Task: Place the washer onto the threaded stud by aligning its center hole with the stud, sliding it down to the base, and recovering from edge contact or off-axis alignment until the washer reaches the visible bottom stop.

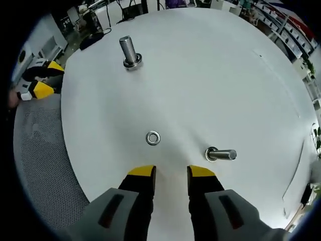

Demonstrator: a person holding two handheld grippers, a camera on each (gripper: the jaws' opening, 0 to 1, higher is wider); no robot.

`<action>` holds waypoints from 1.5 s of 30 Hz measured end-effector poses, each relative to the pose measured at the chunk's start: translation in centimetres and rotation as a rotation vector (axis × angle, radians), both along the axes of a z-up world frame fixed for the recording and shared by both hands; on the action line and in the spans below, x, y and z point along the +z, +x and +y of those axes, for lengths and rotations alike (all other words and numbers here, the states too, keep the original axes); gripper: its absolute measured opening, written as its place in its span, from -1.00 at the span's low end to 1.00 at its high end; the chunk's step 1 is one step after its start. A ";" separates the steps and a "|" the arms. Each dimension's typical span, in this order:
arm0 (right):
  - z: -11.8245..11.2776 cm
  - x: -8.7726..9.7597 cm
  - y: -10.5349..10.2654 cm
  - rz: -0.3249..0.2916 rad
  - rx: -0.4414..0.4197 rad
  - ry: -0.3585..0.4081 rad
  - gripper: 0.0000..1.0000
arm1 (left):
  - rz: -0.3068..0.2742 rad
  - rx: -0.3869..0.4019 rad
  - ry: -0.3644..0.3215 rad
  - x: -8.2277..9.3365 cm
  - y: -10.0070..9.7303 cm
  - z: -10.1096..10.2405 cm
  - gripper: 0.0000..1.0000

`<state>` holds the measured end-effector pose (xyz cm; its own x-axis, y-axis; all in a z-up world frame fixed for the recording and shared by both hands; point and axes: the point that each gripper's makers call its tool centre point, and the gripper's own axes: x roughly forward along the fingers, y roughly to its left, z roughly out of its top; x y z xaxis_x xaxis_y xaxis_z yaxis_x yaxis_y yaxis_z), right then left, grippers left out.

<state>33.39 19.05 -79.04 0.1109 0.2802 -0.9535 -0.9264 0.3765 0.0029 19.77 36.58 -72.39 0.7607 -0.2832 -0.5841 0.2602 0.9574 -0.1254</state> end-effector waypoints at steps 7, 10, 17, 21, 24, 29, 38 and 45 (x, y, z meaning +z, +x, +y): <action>2.1 -0.3 -0.5 -0.001 0.033 0.022 -0.47 | -0.004 0.006 0.004 0.1 0.0 0.1 -0.55; 2.7 -0.6 -0.7 0.004 0.050 0.019 -0.48 | -0.004 0.007 0.003 0.1 0.0 0.1 -0.55; 3.6 -0.6 -0.7 0.002 0.084 0.022 -0.49 | -0.008 0.013 0.007 0.1 0.1 0.3 -0.55; 3.6 -0.7 -0.7 0.000 0.095 0.012 -0.50 | -0.009 0.015 0.010 0.1 0.1 0.3 -0.55; 3.6 -0.8 -0.5 0.004 0.091 0.019 -0.51 | -0.010 0.015 0.010 0.2 0.1 0.3 -0.55; 3.7 -0.8 -0.7 -0.024 0.162 0.005 -0.54 | -0.008 0.012 0.011 0.1 0.1 0.3 -0.55; 3.9 -0.7 -0.6 -0.005 0.172 0.002 -0.59 | -0.010 0.014 0.013 0.1 0.1 0.3 -0.55; 4.0 -0.9 -0.6 -0.004 0.228 -0.031 -0.60 | -0.009 0.016 0.014 0.1 0.1 0.4 -0.55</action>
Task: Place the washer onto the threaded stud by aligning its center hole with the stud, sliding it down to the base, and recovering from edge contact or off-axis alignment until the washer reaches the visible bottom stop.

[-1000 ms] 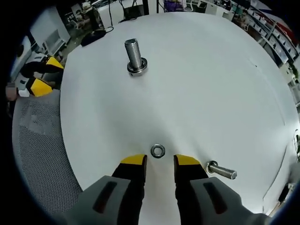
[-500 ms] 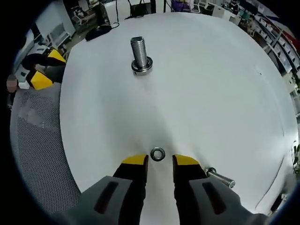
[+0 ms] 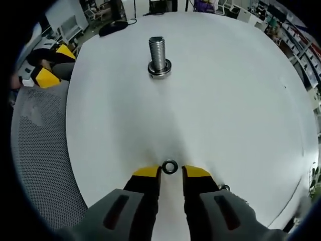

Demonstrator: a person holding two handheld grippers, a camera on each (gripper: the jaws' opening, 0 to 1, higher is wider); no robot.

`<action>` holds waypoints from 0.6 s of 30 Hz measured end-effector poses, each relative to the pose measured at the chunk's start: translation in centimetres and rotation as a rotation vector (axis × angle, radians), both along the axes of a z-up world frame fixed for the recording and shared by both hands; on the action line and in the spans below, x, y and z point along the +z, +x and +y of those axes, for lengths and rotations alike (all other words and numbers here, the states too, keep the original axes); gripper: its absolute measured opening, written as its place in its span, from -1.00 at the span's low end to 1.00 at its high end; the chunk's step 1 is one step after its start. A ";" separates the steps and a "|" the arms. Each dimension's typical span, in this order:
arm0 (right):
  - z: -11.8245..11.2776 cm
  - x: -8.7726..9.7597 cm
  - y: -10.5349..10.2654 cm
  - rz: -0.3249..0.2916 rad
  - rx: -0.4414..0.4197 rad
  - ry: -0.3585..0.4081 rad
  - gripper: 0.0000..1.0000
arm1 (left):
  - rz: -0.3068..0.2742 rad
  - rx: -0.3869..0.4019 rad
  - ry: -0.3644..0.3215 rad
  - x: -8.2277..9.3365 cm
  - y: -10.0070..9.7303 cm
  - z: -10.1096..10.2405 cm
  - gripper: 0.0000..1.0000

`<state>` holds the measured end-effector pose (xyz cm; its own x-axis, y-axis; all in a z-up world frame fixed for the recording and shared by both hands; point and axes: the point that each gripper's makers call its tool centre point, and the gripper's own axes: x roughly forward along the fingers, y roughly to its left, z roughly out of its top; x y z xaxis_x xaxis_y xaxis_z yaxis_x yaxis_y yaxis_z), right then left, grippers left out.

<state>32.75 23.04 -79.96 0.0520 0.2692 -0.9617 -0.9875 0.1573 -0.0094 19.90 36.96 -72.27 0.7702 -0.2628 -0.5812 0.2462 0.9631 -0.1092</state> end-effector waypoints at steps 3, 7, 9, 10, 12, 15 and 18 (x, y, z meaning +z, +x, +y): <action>0.1 0.1 -0.1 0.000 0.010 -0.024 -0.61 | 0.011 0.001 -0.003 -0.2 0.0 0.0 -0.55; 0.2 0.0 -0.1 -0.004 0.025 -0.032 -0.65 | 0.004 0.000 0.001 0.0 0.0 0.0 -0.55; 0.2 0.0 -0.1 -0.004 0.040 -0.033 -0.67 | 0.003 0.002 0.000 -0.1 0.0 0.0 -0.55; 0.2 0.0 0.0 0.002 0.042 -0.037 -0.67 | 0.005 0.002 0.001 -0.1 0.0 0.0 -0.56; 0.3 0.0 0.1 0.014 0.035 -0.044 -0.68 | 0.008 0.000 0.000 -0.1 0.0 0.0 -0.56; 0.4 -0.1 0.0 0.019 0.029 -0.080 -0.69 | 0.004 0.000 0.002 -0.1 0.0 0.0 -0.56; 0.4 -0.1 0.0 0.017 0.027 -0.115 -0.69 | 0.004 0.000 0.002 -0.1 0.0 0.0 -0.56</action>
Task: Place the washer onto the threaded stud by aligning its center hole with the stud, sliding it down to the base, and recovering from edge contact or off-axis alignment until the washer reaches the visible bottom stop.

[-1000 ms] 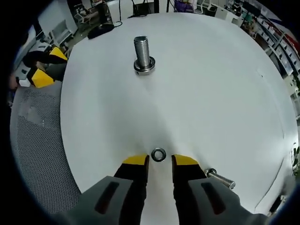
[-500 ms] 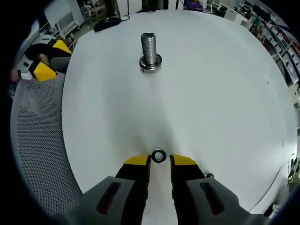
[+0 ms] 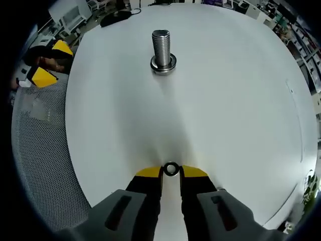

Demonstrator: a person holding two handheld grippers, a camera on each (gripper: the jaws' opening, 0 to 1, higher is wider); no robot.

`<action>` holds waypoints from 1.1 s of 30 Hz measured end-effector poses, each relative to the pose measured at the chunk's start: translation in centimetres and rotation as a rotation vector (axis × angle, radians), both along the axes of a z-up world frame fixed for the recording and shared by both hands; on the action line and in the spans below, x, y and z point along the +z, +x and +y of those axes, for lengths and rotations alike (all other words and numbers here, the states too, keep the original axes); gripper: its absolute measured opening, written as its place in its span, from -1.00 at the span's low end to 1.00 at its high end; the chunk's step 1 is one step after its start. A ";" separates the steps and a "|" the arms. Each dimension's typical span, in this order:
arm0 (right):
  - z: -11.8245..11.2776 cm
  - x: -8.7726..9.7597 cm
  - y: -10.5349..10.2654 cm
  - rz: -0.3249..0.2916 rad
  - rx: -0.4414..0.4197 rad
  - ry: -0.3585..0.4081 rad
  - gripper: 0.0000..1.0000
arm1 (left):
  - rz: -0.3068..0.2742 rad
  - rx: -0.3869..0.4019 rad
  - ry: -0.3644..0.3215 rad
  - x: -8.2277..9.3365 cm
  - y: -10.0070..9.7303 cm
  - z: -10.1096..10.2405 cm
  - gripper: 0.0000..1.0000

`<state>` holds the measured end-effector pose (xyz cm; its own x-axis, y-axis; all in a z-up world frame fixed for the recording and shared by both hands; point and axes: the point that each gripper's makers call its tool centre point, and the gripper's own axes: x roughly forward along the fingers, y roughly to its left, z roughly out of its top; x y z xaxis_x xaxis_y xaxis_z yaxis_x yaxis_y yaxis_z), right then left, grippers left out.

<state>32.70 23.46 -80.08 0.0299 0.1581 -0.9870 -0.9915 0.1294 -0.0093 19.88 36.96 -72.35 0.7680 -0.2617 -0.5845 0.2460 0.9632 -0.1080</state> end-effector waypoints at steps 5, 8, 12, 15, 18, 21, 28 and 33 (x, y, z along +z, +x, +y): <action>-0.1 0.0 0.2 0.017 -0.060 -0.050 -0.71 | 0.004 -0.005 0.000 -0.1 0.0 -0.1 -0.56; 0.1 0.0 0.2 0.009 -0.046 -0.088 -0.71 | 0.004 -0.003 0.002 -0.1 0.0 0.0 -0.56; -0.1 0.0 0.1 -0.003 -0.043 -0.098 -0.71 | 0.003 -0.007 0.002 -0.1 0.0 -0.1 -0.57; -0.2 0.0 0.0 -0.016 -0.066 -0.075 -0.72 | 0.004 -0.012 0.005 -0.1 -0.1 -0.2 -0.57; -0.3 0.1 0.0 -0.036 -0.074 -0.038 -0.72 | 0.007 -0.010 0.005 -0.1 -0.1 -0.1 -0.58; -0.2 0.1 0.2 -0.026 -0.135 0.028 -0.72 | 0.008 -0.011 0.005 -0.2 -0.1 -0.1 -0.58; -0.3 0.2 0.1 -0.019 -0.193 0.082 -0.73 | 0.015 -0.011 0.008 -0.3 -0.1 -0.1 -0.58; -1.1 0.5 -0.4 -0.008 -0.204 0.091 -0.73 | 0.015 -0.013 0.010 -0.3 -0.1 -0.1 -0.58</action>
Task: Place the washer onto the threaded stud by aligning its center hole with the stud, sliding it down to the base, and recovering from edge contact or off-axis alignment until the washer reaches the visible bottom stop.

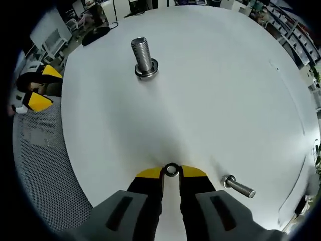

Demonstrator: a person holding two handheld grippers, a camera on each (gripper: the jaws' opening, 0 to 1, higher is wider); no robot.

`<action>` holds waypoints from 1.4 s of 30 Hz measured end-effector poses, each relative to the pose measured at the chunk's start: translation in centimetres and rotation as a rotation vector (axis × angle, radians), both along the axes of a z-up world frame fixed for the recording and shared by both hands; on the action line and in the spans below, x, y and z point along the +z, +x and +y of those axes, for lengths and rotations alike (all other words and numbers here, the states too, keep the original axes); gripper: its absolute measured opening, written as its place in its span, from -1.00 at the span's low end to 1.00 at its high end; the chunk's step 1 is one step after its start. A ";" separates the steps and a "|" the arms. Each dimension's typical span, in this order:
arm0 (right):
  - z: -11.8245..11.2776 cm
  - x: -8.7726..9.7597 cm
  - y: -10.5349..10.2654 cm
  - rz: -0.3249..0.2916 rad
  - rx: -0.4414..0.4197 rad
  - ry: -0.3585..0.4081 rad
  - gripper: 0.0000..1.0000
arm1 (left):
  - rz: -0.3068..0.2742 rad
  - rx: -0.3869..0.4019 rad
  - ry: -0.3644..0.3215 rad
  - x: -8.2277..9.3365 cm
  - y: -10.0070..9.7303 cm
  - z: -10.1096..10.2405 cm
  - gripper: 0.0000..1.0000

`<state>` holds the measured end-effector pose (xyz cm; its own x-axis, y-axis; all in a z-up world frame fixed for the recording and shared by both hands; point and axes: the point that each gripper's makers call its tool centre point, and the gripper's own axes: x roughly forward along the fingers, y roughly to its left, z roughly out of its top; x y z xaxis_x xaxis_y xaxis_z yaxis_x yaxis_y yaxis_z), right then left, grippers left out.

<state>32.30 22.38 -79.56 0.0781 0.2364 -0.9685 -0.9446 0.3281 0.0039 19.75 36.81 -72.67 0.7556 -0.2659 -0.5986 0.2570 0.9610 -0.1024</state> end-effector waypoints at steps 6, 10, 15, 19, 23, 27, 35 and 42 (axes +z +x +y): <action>-1.3 1.4 0.8 -0.016 -0.062 0.040 -0.73 | 0.002 -0.001 0.001 0.0 0.0 0.0 -0.58; -2.3 2.2 1.3 -0.026 -0.102 0.055 -0.73 | 0.003 -0.004 -0.001 0.0 -0.1 -0.1 -0.58; -4.2 3.4 1.9 -0.051 -0.154 0.069 -0.73 | 0.005 -0.005 -0.002 -0.1 -0.1 -0.1 -0.58; -5.6 4.3 2.8 -0.071 -0.218 0.084 -0.73 | 0.006 -0.012 -0.004 -0.1 -0.1 -0.3 -0.59; -6.7 5.8 4.2 -0.108 -0.262 0.104 -0.73 | 0.007 -0.015 -0.007 -0.1 -0.1 -0.3 -0.59; -6.7 7.0 5.1 -0.145 -0.263 0.122 -0.73 | 0.012 -0.013 -0.006 -0.2 -0.1 -0.3 -0.59; -5.0 7.3 5.9 -0.175 -0.211 0.131 -0.73 | 0.010 -0.018 -0.010 -0.1 -0.2 -0.4 -0.59; -4.6 6.5 6.1 -0.188 -0.152 0.090 -0.73 | 0.002 -0.018 -0.018 0.0 -0.1 -0.4 -0.59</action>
<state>38.38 17.77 -73.02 0.2959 0.2927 -0.9093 -0.8713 0.4728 -0.1314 19.63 36.36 -72.64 0.7493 -0.2903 -0.5952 0.2745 0.9541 -0.1198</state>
